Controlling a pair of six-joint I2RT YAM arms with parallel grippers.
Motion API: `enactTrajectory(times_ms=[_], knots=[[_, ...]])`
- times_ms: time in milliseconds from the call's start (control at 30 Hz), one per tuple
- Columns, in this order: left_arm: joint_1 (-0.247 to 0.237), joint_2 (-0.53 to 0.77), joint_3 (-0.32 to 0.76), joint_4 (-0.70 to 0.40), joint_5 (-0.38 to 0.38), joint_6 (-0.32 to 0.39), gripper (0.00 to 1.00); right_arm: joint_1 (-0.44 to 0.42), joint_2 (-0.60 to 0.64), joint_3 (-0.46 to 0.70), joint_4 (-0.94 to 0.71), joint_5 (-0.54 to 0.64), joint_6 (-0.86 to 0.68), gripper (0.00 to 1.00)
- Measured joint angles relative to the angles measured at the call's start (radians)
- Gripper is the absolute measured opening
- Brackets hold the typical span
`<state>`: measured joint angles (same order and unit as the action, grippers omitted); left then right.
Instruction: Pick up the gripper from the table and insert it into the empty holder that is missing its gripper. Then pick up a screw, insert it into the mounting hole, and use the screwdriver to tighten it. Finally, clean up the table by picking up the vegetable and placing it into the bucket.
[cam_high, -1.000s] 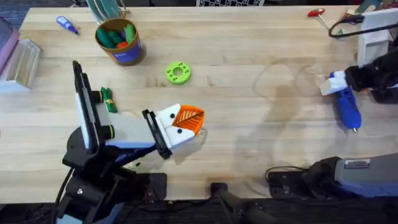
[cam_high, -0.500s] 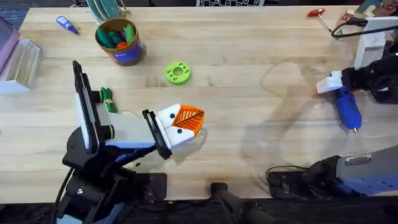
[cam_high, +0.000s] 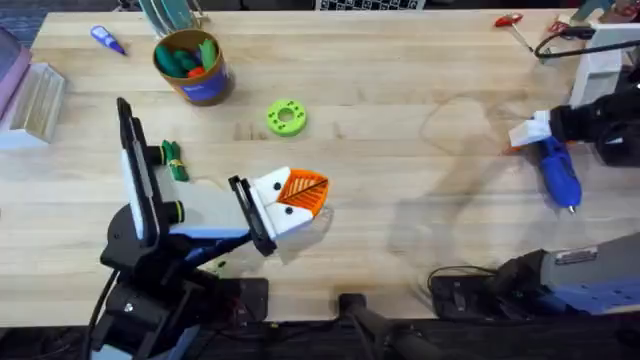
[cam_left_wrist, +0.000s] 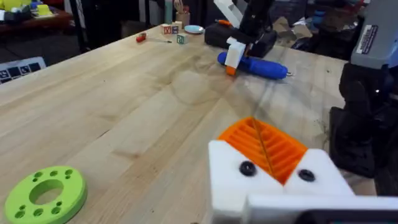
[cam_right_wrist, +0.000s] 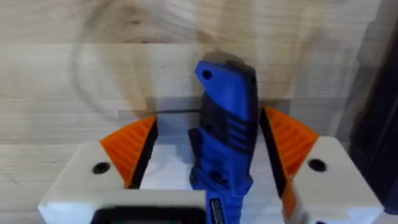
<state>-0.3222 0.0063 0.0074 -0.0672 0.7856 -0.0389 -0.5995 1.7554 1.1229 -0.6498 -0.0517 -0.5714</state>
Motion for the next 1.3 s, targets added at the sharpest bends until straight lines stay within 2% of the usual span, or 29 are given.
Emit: enactTrajectory(times_ms=[67,167,400,567,733,967,1300], knots=[[0.0,0.0,0.0,0.0,0.0,0.0,0.007,-0.003,0.0,0.0,0.0,-0.002,0.002,0.985],[0.0,0.0,0.0,0.0,0.0,0.0,0.007,-0.006,0.001,0.0,0.004,-0.003,0.003,0.89],[0.0,0.0,0.0,0.0,0.0,0.0,0.007,-0.009,0.003,0.001,0.019,-0.001,0.007,0.504],[0.0,0.0,0.0,0.0,0.0,0.0,0.007,-0.009,0.006,0.004,0.016,0.001,0.01,0.36],[0.0,0.0,0.0,0.0,0.0,0.0,0.007,-0.009,0.007,0.004,0.007,0.005,0.015,0.032],[0.0,0.0,0.0,0.0,0.0,0.0,0.007,0.013,-0.027,0.003,0.018,0.005,0.03,0.023],[0.0,0.0,0.0,0.0,0.0,0.0,0.007,0.089,-0.262,0.003,0.031,-0.05,0.183,0.023]])
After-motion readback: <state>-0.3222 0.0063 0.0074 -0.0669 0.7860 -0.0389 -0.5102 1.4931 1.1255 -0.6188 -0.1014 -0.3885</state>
